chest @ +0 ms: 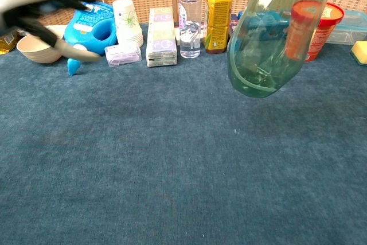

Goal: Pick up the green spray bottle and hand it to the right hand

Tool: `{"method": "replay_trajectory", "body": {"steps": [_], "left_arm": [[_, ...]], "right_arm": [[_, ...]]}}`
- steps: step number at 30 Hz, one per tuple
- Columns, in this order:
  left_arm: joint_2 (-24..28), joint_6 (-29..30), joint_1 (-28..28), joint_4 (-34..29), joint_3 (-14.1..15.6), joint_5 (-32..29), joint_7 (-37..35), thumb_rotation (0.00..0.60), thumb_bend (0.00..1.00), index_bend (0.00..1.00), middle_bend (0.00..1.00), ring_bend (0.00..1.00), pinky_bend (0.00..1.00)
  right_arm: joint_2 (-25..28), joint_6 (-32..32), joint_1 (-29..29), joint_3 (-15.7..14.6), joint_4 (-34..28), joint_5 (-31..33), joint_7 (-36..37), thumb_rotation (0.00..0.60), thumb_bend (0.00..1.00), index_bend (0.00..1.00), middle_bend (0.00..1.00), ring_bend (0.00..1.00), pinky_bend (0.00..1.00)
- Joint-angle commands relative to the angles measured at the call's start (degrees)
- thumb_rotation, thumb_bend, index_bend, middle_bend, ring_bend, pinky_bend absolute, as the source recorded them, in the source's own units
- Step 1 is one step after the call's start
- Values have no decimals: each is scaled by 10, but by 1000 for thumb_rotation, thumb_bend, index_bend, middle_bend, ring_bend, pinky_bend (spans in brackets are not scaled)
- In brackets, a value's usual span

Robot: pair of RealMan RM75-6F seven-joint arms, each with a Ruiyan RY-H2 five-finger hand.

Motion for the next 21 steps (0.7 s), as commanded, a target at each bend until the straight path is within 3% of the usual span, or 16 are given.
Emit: {"method": "replay_trajectory", "body": {"steps": [1, 9, 15, 21], "left_arm": [[72, 49, 51, -44, 21, -21, 99, 600, 0, 0, 0, 0, 0], [165, 144, 139, -89, 44, -38, 169, 600, 0, 0, 0, 0, 0], [224, 214, 218, -91, 72, -29, 135, 600, 0, 0, 0, 0, 0], [231, 262, 273, -70, 74, -38, 85, 600, 0, 0, 0, 0, 0]], "right_arm": [[1, 1, -2, -3, 0, -1, -11, 600, 782, 663, 691, 533, 748], [1, 7, -10, -13, 1, 3, -59, 600, 783, 665, 692, 533, 748], [0, 15, -18, -17, 2, 8, -79, 600, 783, 666, 693, 533, 748], [3, 16, -20, -16, 0, 16, -97, 600, 784, 666, 693, 533, 748]]}}
